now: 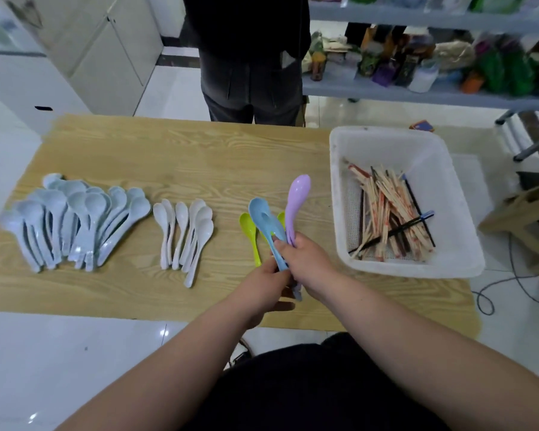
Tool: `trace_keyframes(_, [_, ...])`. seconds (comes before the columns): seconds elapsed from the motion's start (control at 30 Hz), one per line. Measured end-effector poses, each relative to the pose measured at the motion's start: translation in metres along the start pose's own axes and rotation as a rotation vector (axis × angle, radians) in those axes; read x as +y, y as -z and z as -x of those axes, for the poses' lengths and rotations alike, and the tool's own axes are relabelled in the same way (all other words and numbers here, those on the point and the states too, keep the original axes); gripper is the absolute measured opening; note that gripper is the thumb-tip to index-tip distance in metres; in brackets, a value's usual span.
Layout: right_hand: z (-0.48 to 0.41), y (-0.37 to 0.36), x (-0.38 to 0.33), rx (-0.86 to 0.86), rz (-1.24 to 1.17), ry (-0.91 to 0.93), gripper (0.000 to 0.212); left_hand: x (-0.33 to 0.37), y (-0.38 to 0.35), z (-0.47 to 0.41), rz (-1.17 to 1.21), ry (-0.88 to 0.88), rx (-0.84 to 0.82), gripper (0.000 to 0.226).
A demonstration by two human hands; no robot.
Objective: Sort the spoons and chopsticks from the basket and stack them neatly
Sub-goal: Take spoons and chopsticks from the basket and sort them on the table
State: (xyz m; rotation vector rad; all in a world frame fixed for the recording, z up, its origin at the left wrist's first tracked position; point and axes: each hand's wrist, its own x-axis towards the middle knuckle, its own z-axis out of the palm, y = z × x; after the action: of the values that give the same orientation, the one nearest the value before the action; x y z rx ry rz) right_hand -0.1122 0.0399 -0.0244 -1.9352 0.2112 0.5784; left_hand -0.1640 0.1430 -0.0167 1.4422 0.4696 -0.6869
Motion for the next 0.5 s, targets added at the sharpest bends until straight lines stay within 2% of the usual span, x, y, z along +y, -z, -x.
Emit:
trace_keyframes(0.13, [-0.007, -0.024, 0.003, 0.015, -0.011, -0.04, 0.024, -0.012, 0.035, -0.012, -0.013, 0.022, -0.029, 0.014])
trace_keyframes(0.27, [-0.017, -0.023, 0.02, 0.048, 0.024, -0.158, 0.03, -0.021, 0.049, -0.028, -0.006, 0.09, -0.01, 0.019])
trace_keyframes(0.43, [-0.038, -0.016, 0.044, 0.059, -0.023, -0.245, 0.025, -0.026, 0.071, -0.055, 0.065, 0.136, 0.183, 0.015])
trace_keyframes(0.5, [-0.047, -0.016, 0.052, 0.069, -0.049, -0.278, 0.023, -0.029, 0.083, -0.065, 0.02, 0.157, 0.245, 0.015])
